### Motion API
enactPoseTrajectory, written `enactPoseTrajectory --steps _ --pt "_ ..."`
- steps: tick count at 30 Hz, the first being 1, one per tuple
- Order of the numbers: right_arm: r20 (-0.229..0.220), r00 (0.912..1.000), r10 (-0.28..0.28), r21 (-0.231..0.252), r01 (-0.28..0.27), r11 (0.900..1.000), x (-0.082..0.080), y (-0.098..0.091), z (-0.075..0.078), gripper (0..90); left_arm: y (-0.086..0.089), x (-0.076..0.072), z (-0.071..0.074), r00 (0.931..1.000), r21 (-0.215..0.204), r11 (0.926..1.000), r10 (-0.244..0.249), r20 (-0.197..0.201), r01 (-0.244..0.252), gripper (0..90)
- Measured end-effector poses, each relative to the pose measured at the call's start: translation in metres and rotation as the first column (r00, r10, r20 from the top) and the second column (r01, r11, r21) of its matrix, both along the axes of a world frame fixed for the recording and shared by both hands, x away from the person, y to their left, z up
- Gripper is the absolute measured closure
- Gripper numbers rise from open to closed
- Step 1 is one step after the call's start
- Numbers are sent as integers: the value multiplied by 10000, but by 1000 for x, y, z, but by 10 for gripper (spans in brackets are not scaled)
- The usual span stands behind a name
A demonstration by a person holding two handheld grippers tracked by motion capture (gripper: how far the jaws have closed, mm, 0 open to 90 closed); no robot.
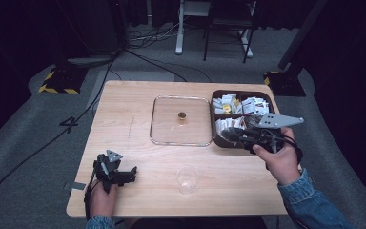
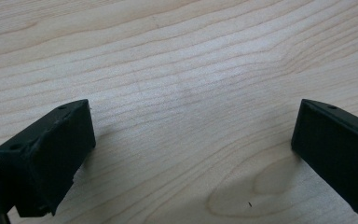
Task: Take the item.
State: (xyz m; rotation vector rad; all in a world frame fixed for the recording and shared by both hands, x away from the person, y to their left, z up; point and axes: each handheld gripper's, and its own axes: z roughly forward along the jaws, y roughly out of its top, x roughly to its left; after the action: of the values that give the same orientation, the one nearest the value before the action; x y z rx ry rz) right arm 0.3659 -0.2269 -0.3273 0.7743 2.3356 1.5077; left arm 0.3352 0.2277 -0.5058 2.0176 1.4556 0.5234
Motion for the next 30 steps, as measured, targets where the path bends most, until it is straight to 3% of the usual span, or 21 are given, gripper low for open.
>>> enactPoseTrajectory --steps 15,20,30 --pt "-287 9962 827 445 -814 9957 -19 30 -9 762 -2 4 0 9999 -16 9999 124 -12 -124 0" --pt "-646 9912 1153 745 -1104 9911 -23 41 -19 763 -2 5 0 10000 33 10000 92 -5 -92 0" --pt "-1056 9775 1829 460 -1789 9828 -29 67 -44 776 -2 5 0 10000 20 9999 100 6 -100 0"
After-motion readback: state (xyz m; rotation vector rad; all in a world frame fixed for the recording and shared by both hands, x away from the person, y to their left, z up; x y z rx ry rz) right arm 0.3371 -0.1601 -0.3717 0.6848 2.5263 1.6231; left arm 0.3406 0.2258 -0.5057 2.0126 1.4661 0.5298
